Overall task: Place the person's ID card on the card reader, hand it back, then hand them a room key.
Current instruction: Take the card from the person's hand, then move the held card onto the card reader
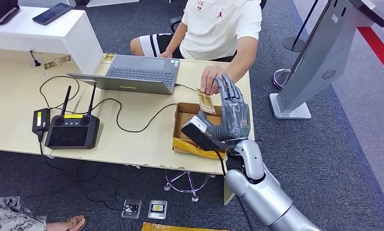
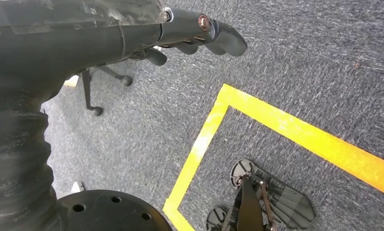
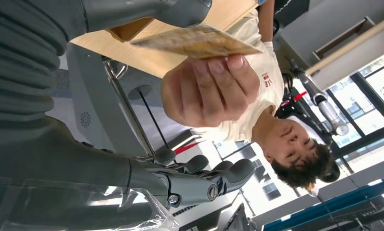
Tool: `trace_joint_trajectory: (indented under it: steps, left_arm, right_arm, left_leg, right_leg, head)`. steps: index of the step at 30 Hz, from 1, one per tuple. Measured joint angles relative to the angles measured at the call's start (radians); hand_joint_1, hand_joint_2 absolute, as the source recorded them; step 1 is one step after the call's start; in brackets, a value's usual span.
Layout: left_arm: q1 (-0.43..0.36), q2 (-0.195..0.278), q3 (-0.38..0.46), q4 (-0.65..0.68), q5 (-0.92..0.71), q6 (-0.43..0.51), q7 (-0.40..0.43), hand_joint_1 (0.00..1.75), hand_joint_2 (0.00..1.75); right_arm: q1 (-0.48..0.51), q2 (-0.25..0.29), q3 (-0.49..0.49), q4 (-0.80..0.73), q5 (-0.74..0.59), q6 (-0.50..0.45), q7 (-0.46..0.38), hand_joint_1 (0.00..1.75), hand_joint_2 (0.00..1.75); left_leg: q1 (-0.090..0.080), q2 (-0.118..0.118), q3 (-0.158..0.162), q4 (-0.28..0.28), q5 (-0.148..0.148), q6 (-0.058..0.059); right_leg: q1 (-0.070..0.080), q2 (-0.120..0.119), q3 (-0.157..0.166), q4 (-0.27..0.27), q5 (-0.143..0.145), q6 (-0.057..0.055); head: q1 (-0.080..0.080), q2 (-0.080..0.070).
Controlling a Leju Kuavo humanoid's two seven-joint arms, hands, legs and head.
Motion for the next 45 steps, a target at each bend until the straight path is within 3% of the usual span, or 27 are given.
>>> trace_joint_trajectory:
  steps: [17,19,21,25,27,45]
  left_arm:
    - [0.000,0.000,-0.011,0.000,-0.001,0.004,0.000,0.00,1.75]
    - [0.000,0.000,-0.015,0.000,-0.003,0.004,0.000,0.00,1.75]
    - [0.000,0.000,-0.020,0.000,-0.006,0.004,0.000,0.00,1.75]
    - [0.000,0.000,-0.028,0.000,-0.008,0.004,-0.002,0.00,1.75]
    - [0.001,0.000,-0.030,0.000,-0.008,0.005,-0.006,0.00,1.75]
    - [0.001,0.010,-0.035,0.000,-0.009,0.005,-0.024,0.00,1.75]
  right_arm:
    - [-0.007,-0.003,0.041,0.036,0.059,-0.012,0.035,0.00,1.75]
    - [-0.007,-0.006,0.043,0.038,0.066,-0.015,0.039,0.10,1.75]
    - [-0.006,-0.009,0.044,0.039,0.072,-0.018,0.043,0.40,1.75]
    - [-0.002,-0.013,0.044,0.039,0.082,-0.025,0.053,1.56,1.75]
    - [0.002,-0.015,0.044,0.039,0.088,-0.032,0.061,1.73,1.75]
    - [0.026,-0.058,0.041,0.039,0.124,-0.066,0.097,1.75,1.75]
  left_leg:
    - [0.000,0.000,0.000,0.000,0.000,0.000]
    - [0.000,0.000,0.000,0.000,0.000,0.000]
    - [0.000,0.000,0.000,0.000,0.000,0.000]
    - [0.000,0.000,0.000,0.000,0.000,0.000]
    - [0.000,0.000,0.000,0.000,0.000,0.000]
    - [0.000,0.001,0.000,0.000,0.000,0.000]
  right_leg:
    - [0.000,0.000,0.000,0.000,0.000,0.000]
    - [0.000,0.000,0.000,0.000,0.000,0.000]
    - [0.000,0.000,-0.001,0.000,0.000,0.000]
    - [0.000,0.000,-0.001,0.000,0.000,0.000]
    - [0.000,0.000,-0.001,0.000,0.000,0.000]
    - [0.000,0.001,-0.001,0.000,0.000,0.000]
  head:
    - [0.000,0.000]
    - [0.000,0.000]
    - [0.000,0.000]
    - [0.000,0.000]
    - [0.000,0.000]
    - [0.000,0.000]
